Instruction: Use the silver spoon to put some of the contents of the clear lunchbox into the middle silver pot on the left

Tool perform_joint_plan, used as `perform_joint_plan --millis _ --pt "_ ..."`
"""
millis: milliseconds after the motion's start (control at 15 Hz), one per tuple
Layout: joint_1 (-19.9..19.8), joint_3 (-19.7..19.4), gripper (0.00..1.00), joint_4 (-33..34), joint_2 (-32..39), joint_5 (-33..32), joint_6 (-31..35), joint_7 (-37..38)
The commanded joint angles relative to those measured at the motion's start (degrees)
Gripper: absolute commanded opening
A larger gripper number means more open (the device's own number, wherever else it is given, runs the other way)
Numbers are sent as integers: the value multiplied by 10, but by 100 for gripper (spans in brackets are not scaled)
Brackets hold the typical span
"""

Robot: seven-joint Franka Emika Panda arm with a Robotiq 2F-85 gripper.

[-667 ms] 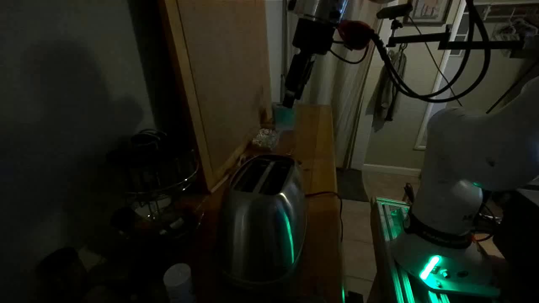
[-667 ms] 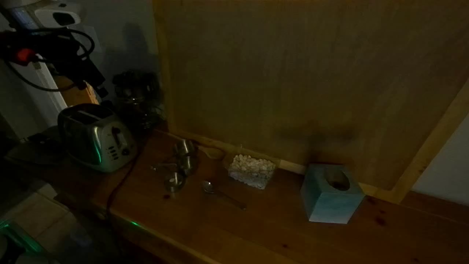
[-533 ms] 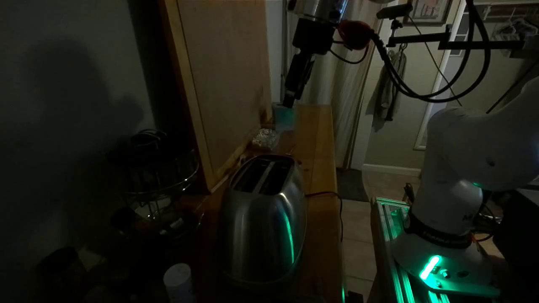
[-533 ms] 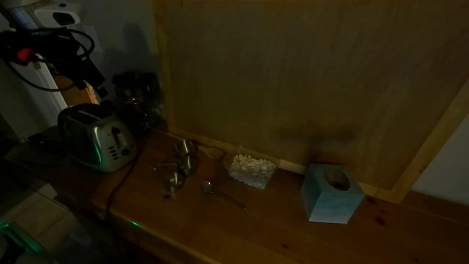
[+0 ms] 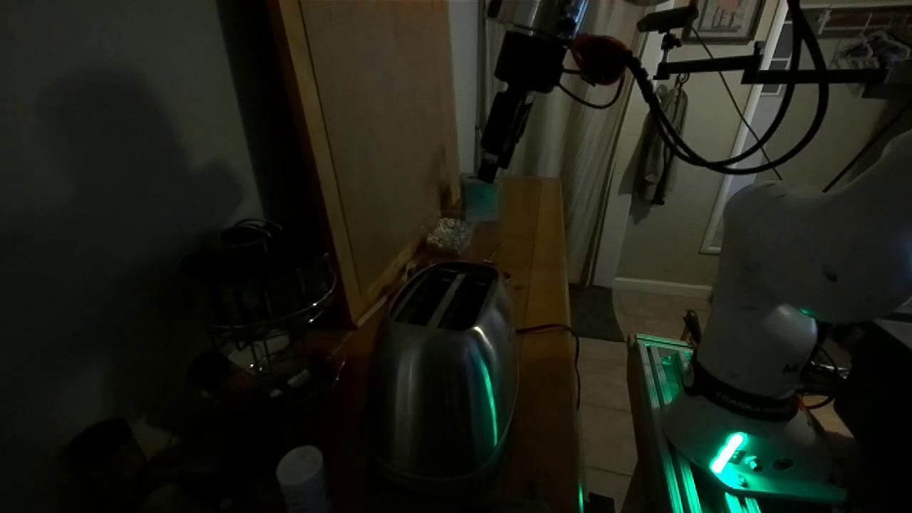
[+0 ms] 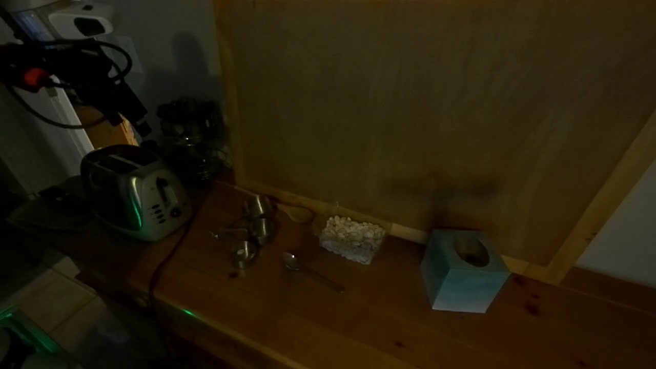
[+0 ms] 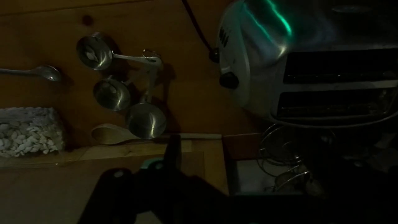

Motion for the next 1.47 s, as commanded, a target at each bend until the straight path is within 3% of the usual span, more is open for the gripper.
perform_joint_plan --millis 0,333,667,800,867,1267,1400 --pt "-62 2 100 10 65 -48 69 57" --pt "-160 23 100 32 176 -131 163 168" --pt "-224 31 100 64 237 -225 120 289" --pt "-234 27 100 75 257 -252 80 327" --pt "-205 7 100 50 230 -230 109 290" --pt "-197 0 100 52 235 -232 105 293" --pt "-210 -11 100 81 278 -213 80 326"
